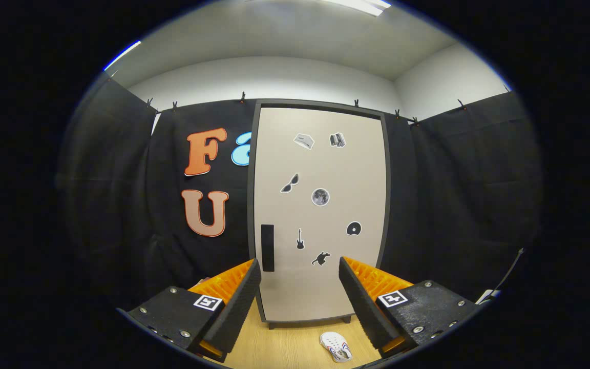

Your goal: Open the shoe cabinet door, grab the shoes and put them into the shoe cabinet, then close the shoe cabinet door.

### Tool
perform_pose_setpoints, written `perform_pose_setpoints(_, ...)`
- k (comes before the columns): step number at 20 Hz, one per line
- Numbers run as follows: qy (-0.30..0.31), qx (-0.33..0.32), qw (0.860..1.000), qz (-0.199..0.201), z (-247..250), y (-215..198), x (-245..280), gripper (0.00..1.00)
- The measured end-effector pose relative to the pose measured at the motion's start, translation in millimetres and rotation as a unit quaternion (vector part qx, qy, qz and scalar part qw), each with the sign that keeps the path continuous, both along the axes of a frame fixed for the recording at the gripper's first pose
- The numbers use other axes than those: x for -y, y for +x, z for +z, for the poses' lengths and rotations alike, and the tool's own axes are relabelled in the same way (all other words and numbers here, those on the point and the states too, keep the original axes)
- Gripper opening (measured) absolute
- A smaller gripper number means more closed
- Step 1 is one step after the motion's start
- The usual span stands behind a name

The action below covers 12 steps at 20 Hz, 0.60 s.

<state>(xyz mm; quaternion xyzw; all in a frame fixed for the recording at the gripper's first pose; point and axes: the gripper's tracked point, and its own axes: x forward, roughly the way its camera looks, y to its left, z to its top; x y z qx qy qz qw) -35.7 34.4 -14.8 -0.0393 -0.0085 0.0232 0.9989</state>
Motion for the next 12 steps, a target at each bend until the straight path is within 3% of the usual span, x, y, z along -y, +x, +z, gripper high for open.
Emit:
perform_pose_setpoints(7, -0.021, -0.015, 1.0, 0.014, -23, 25, -26, 0.95)
perform_pose_setpoints(12, -0.023, -0.033, 0.999, 0.019, -44, 65, -39, 0.95)
